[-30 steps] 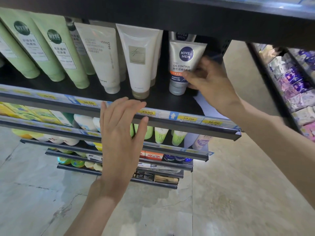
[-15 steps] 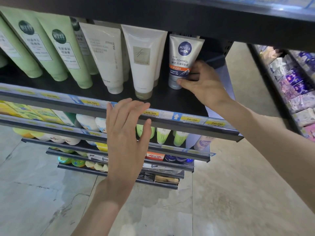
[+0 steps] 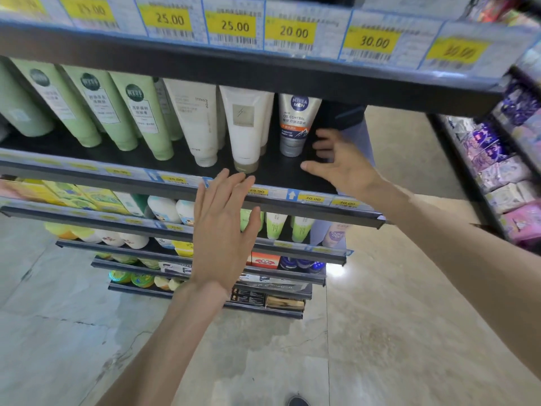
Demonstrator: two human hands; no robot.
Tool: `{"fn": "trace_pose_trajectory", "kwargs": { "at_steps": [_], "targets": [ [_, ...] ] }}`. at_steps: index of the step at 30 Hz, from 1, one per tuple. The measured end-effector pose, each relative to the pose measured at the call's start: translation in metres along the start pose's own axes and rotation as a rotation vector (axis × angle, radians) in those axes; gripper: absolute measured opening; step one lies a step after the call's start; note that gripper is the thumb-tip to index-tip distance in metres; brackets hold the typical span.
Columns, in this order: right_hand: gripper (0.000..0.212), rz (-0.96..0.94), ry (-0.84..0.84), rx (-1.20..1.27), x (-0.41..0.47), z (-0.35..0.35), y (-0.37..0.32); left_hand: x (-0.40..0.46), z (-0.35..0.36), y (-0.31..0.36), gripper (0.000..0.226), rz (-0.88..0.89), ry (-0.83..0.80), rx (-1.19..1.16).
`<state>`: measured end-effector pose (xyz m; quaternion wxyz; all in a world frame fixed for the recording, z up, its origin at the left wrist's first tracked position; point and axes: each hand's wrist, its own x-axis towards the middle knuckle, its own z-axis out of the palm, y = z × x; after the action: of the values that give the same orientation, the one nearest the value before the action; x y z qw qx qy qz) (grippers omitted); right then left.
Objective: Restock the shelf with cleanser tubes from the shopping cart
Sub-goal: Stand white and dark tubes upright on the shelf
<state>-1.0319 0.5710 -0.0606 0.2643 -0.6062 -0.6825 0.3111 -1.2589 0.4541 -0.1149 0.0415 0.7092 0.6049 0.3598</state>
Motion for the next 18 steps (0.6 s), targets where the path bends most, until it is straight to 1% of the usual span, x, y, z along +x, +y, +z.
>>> {"fn": "trace_pose_trajectory", "kwargs": {
  "at_steps": [4, 8, 13, 18],
  "targets": [
    [0.079, -0.058, 0.047, -0.159, -0.055, -0.017, -0.015, 0.003, -0.013, 0.01, 0.055, -0.021, -0.125, 0.123],
    [0.08, -0.016, -0.001, -0.346, -0.115, -0.037, -0.028, -0.003, -0.034, 0.033, 0.059, 0.038, -0.199, 0.218],
    [0.089, -0.026, 0.004, -0.574, -0.186, -0.064, -0.022, -0.024, -0.056, 0.099, 0.058, 0.09, -0.306, 0.26],
    [0.094, 0.057, 0.009, -0.631, -0.275, -0.103, 0.003, -0.066, -0.06, 0.175, 0.063, 0.199, -0.408, 0.275]
  ]
}}
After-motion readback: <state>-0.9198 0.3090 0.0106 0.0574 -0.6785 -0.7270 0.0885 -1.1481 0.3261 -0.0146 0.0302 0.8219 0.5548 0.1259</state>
